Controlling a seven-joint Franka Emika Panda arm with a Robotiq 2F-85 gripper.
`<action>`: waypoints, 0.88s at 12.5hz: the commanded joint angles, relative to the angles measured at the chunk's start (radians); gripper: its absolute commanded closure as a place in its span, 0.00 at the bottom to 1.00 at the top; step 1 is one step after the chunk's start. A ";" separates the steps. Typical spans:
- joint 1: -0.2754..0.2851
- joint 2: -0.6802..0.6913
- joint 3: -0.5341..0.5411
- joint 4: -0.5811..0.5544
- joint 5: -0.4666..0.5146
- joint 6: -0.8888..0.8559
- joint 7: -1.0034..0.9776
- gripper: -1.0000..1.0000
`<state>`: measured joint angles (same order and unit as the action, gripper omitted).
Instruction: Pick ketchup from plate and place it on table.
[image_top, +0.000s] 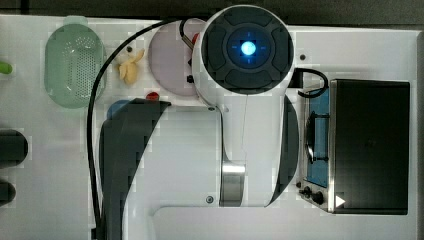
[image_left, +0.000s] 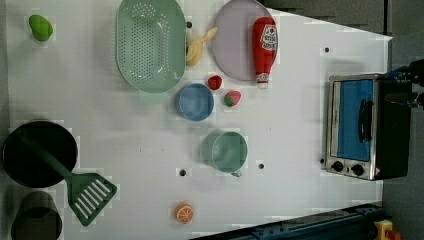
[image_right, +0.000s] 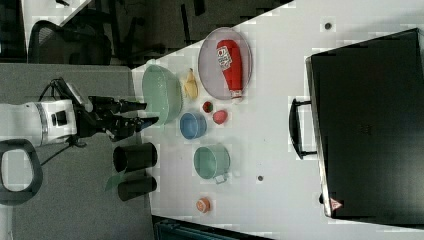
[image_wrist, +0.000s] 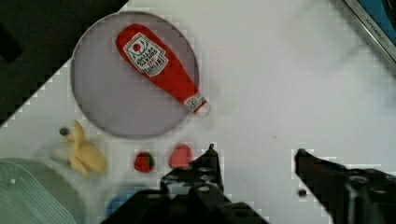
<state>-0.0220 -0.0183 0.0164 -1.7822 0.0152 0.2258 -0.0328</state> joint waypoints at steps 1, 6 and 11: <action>-0.071 -0.135 0.053 -0.103 0.000 -0.120 0.062 0.21; -0.065 -0.075 0.058 -0.102 0.000 -0.057 0.037 0.00; -0.062 0.053 0.073 -0.096 0.000 0.015 0.019 0.00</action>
<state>-0.0693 0.0187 0.0837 -1.8799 0.0232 0.2327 -0.0318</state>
